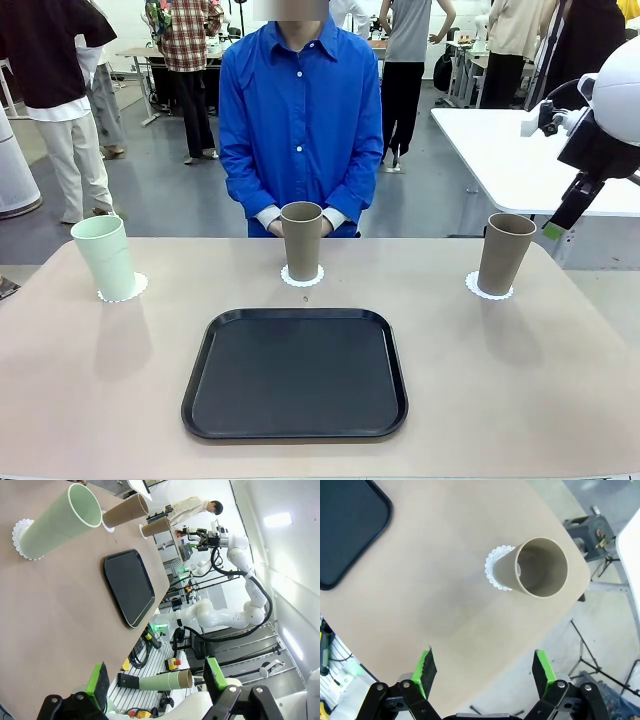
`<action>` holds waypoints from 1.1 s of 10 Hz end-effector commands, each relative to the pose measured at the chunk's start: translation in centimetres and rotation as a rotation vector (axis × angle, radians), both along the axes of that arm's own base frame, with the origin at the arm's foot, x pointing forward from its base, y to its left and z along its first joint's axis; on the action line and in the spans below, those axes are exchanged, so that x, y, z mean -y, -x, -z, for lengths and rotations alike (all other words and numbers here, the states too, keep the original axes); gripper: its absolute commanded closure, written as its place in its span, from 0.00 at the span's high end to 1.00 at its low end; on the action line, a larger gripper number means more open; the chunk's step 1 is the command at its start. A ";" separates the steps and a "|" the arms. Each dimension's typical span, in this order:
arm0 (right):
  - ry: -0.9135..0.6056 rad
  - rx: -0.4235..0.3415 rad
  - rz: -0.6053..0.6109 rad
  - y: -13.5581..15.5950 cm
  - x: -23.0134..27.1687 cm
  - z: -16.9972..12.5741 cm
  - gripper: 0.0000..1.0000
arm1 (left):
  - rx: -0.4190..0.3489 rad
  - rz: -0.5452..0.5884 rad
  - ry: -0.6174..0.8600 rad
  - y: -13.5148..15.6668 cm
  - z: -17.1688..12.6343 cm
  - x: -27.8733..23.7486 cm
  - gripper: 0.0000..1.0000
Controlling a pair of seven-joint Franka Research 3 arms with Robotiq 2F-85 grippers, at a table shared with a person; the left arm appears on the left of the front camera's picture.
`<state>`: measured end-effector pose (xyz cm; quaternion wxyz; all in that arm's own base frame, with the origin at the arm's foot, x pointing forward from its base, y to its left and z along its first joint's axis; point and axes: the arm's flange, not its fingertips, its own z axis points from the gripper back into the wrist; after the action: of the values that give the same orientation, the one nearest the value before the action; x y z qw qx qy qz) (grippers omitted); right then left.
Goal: Place coasters on the table and set cups on them.
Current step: Take one Reusable plastic cup from the Flat Tray and place it on a coaster set by the human.
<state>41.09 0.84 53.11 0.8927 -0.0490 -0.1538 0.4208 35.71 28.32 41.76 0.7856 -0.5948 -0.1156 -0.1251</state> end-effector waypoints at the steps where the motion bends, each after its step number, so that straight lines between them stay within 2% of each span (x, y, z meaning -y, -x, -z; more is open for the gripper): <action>1: 0.022 0.005 0.012 0.0 0.0 0.2 1.00 | 0.004 -0.001 -0.002 0.2 -0.2 -0.1 1.00; 2: 0.000 0.000 0.000 0.0 0.0 0.0 1.00 | 0.004 -0.001 -0.002 0.2 -0.2 -0.1 1.00; 3: -0.166 -0.003 0.312 2.0 2.3 -0.6 1.00 | 0.004 -0.001 -0.002 0.2 -0.2 -0.1 1.00; 4: -0.309 -0.038 0.486 4.0 4.2 -0.9 1.00 | 0.004 -0.001 -0.002 0.2 -0.2 -0.1 1.00; 5: -0.349 -0.104 0.622 5.9 5.1 -0.8 1.00 | 0.004 -0.001 -0.002 0.2 -0.2 -0.1 1.00; 6: -0.378 -0.192 0.667 8.6 5.3 -0.1 1.00 | 0.004 -0.001 -0.002 0.2 -0.2 -0.1 1.00; 7: -0.351 -0.179 0.672 10.6 5.1 0.4 1.00 | 0.004 -0.001 -0.002 0.2 -0.2 -0.1 1.00; 8: -0.220 -0.088 0.631 11.8 5.0 0.6 1.00 | 0.004 -0.001 -0.002 0.2 -0.2 -0.1 1.00; 9: -0.311 -0.209 0.617 8.3 6.7 0.0 1.00 | 0.004 -0.001 -0.002 0.2 -0.2 -0.1 1.00; 10: -0.299 -0.186 0.644 10.2 6.5 0.2 1.00 | 0.004 -0.001 -0.002 0.2 -0.2 -0.1 1.00; 11: -0.595 -0.218 0.566 10.4 9.5 -0.3 1.00 | 0.004 -0.001 -0.002 0.2 -0.2 -0.1 1.00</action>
<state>30.32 -6.34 53.25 0.9810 0.1159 -0.1265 0.0902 35.70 28.35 41.73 0.7856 -0.5949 -0.1155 -0.1247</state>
